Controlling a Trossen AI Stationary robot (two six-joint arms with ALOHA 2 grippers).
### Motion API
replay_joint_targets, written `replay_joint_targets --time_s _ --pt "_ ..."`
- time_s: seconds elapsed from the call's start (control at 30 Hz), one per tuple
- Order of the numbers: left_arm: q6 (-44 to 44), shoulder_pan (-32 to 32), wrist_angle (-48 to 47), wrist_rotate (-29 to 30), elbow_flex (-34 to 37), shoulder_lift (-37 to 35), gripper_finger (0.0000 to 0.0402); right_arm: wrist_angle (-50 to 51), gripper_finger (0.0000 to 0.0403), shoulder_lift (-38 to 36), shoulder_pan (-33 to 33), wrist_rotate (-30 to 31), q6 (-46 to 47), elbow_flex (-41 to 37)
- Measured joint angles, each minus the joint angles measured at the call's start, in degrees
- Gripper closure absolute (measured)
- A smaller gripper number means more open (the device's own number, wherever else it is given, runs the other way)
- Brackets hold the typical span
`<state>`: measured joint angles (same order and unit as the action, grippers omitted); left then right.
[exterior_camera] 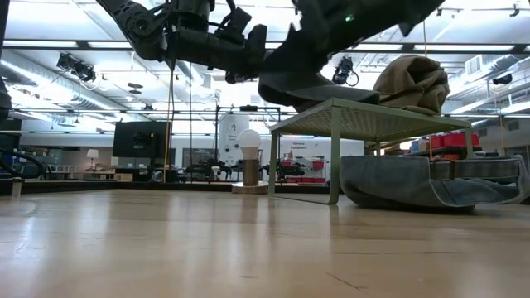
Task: Stack caps on shelf
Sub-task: Put the left black cup on the shelf
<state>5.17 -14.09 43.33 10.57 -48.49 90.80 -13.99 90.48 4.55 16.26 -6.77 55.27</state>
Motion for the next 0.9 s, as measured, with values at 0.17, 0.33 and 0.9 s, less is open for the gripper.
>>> replay_joint_targets --time_s 0.17,0.33,0.9 --pt "0.0 0.0 0.02 0.28 0.0 0.0 0.0346 -0.03 0.0402 3.09 -0.28 4.83 -1.9 3.03" --pt "-0.34 0.04 0.06 -0.22 0.0 0.0 0.0346 1.61 0.0403 4.02 -2.02 14.07 -1.04 3.18" --pt "-2.5 0.07 -4.91 -0.28 0.02 -0.75 0.0268 4.07 0.0403 4.02 -4.46 17.74 -0.68 3.2"
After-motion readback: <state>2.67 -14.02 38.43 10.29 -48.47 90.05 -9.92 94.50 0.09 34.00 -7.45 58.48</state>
